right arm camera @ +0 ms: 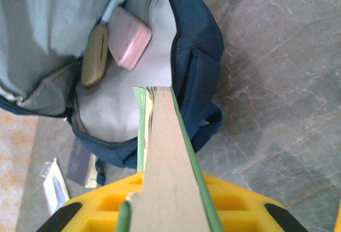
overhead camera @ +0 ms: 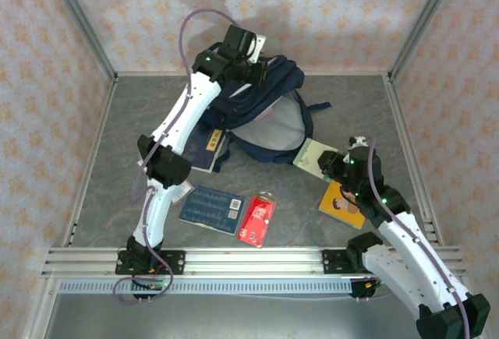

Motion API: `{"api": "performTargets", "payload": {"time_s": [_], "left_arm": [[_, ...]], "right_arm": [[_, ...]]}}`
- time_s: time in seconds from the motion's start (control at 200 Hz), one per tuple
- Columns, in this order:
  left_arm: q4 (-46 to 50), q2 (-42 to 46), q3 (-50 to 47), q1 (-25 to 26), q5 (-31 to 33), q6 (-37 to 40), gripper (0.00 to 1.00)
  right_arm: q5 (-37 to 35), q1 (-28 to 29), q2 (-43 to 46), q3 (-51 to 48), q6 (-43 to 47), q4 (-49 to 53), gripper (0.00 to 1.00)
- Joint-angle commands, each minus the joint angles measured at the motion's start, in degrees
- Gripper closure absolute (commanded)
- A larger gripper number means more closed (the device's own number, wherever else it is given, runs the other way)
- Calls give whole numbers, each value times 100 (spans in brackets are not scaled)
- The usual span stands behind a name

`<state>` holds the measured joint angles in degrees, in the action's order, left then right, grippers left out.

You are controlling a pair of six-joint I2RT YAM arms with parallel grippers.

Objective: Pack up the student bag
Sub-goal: Open the student bag at the top-center of the table, then place the loose stationery in the student bag.

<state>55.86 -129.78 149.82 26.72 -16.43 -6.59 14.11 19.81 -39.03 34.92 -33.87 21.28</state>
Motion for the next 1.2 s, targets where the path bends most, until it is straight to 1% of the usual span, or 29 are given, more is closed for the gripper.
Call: {"api": "performTargets", "payload": {"time_s": [0.0, 0.095, 0.375, 0.49, 0.56, 0.691, 0.866, 1.041, 1.196], "left_arm": [[-343, 377, -16, 32, -465, -278, 100], [-437, 431, -65, -17, -677, -334, 100], [-594, 453, -120, -43, -936, -415, 100], [-628, 453, -122, -78, -974, -443, 100], [-683, 461, -126, -123, -1029, -511, 100], [-892, 486, -144, -206, -1161, -724, 100], [-1253, 517, -210, -346, -1463, -1046, 100], [-1584, 566, -360, -504, -1777, -1338, 100], [-1651, 508, -392, -536, -1940, -1396, 100]], "right_arm": [[-58, -25, -259, 280, -445, -598, 100], [58, -23, -649, 394, -839, -1035, 100], [167, -26, -1630, 936, -1623, -2075, 100], [294, -18, -2424, 1260, -1939, -2541, 100], [273, -13, -2841, 1373, -2197, -3013, 100], [356, -21, -3950, 1655, -2644, -3750, 100], [180, 47, -5217, 1985, -3033, -4974, 100], [10, 222, -6223, 2704, -3033, -5339, 100], [-135, 401, -7007, 3446, -3244, -5227, 100]]}}
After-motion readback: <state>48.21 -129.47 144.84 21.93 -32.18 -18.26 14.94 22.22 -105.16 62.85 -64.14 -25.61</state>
